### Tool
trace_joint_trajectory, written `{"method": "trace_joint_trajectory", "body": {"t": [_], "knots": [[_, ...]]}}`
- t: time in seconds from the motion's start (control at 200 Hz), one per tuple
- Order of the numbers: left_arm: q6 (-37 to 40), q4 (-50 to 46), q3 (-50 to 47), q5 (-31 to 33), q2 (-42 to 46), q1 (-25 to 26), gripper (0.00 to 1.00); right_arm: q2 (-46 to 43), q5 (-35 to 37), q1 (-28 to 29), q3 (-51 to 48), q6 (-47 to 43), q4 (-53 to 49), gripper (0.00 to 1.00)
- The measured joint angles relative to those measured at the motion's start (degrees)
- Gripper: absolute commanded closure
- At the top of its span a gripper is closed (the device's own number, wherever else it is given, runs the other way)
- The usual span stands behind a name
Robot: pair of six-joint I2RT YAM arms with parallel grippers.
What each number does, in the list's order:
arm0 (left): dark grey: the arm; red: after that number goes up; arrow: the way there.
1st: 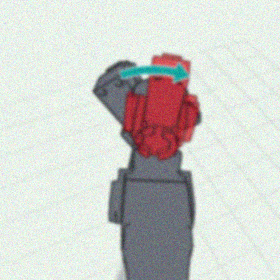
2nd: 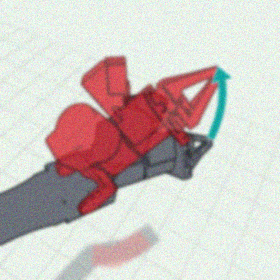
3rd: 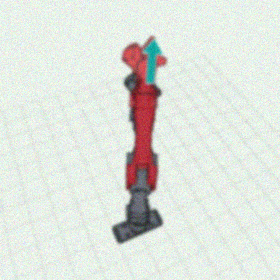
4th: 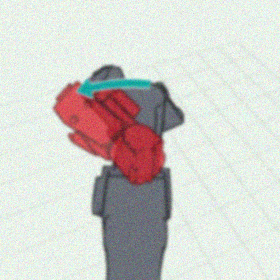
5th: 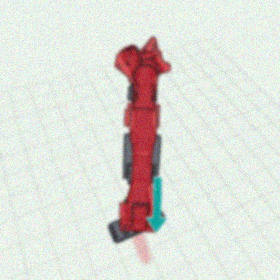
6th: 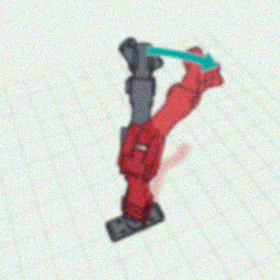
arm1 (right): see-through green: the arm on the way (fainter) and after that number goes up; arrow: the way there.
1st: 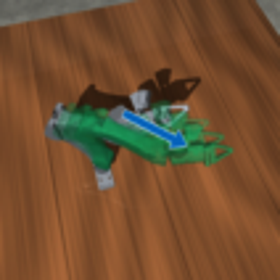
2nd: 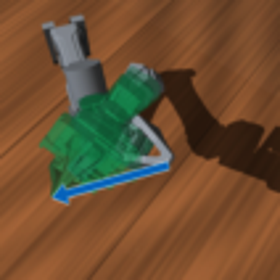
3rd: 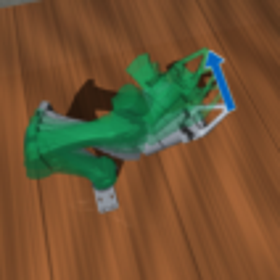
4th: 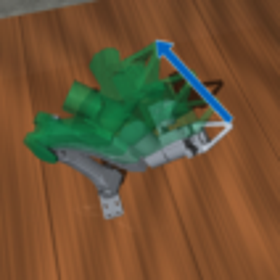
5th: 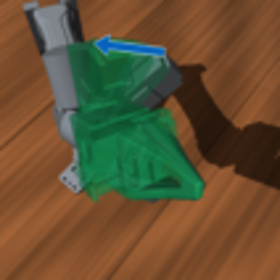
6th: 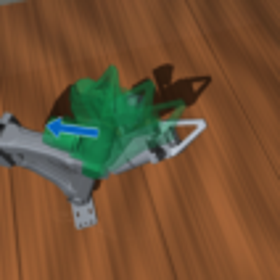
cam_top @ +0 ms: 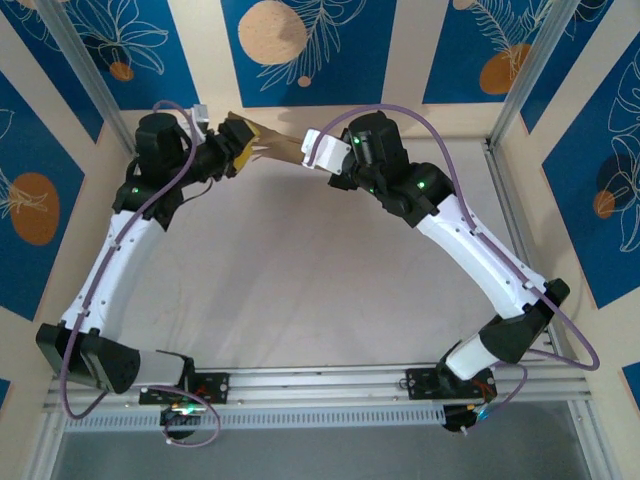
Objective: Fold the paper box
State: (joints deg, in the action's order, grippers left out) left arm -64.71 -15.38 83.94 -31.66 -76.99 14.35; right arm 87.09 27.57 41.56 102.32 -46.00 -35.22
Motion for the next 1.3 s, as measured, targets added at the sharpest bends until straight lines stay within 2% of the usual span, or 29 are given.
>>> {"method": "trace_joint_trajectory", "body": {"t": [0.115, 0.35, 0.63, 0.84, 1.055, 1.301], "knots": [[-1.25, 1.07, -0.13, -0.39, 0.02, 2.27, 0.54, 0.02, 0.02, 0.0, 0.0, -0.02, 0.02, 1.0], [-2.4, 2.75, -2.54, -0.85, 0.76, 3.85, 0.57, 2.23, 0.13, -0.63, 2.84, 0.04, -0.5, 1.0], [-3.32, 4.02, -4.13, -0.81, 1.05, 6.34, 0.53, 4.66, 0.48, 0.35, 6.08, 0.59, -1.33, 1.0], [-2.82, 3.98, -2.67, -0.26, -0.48, 6.43, 0.53, 4.79, 1.22, 3.23, 5.84, 0.15, -1.49, 1.0], [-2.64, 3.82, -1.68, -0.26, -2.01, 6.47, 0.53, 4.11, 2.05, 3.61, 3.1, 0.2, -0.15, 1.0], [-2.21, 3.8, -1.68, -0.24, -2.05, 6.45, 0.47, 4.09, 2.75, 3.43, 2.89, 0.22, 0.79, 1.0]]}}
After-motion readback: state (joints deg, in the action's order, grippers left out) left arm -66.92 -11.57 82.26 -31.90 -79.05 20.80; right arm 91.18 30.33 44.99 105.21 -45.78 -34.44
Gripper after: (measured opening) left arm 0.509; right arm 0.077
